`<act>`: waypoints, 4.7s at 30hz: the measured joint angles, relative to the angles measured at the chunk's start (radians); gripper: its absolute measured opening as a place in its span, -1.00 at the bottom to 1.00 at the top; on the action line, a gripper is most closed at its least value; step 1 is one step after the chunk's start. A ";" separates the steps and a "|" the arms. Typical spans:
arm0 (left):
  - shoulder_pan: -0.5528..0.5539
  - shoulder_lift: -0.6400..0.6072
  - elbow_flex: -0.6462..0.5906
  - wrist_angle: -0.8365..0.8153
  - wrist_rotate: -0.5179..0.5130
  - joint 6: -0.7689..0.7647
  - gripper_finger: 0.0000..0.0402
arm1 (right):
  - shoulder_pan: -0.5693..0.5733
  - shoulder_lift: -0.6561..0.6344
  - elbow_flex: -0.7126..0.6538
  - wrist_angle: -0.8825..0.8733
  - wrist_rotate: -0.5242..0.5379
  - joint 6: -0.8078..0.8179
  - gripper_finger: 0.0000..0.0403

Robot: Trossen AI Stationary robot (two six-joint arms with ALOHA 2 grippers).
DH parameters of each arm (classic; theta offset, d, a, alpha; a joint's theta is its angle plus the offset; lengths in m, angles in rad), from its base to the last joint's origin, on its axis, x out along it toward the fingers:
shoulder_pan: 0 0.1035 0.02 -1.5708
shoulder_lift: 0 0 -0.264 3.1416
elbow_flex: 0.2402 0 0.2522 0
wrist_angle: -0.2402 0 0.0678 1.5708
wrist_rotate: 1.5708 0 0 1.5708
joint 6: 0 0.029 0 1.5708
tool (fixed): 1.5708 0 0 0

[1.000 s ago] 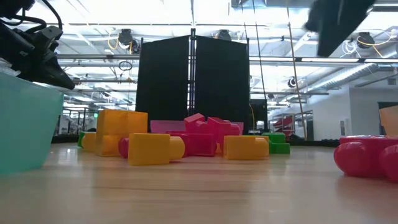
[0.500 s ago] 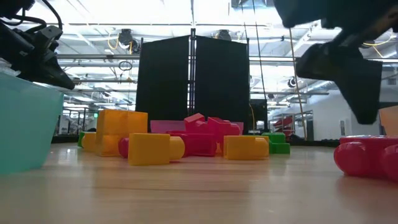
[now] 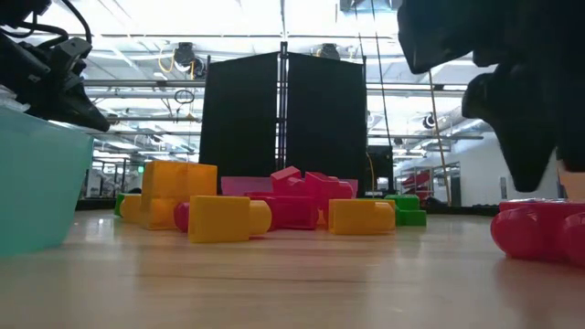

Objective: Sort blocks
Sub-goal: Put the red game piece into the red bin, then put the green game piece into the green bin

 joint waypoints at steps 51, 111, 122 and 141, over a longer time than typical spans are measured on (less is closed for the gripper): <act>0.000 0.000 0.000 0.000 -0.006 0.001 -0.98 | -0.559 0.131 0.549 -0.068 0.272 -0.638 -0.34; 0.000 0.000 0.000 0.000 -0.008 0.002 -0.98 | -0.654 -0.369 -0.318 0.105 0.130 -0.172 0.34; 0.000 0.000 0.000 0.000 -0.007 0.002 -0.98 | -0.620 -0.353 -0.448 0.291 0.137 -0.070 0.34; 0.000 0.000 0.000 0.000 -0.006 0.001 -0.98 | -0.598 -0.166 -0.465 0.379 0.092 -0.029 0.20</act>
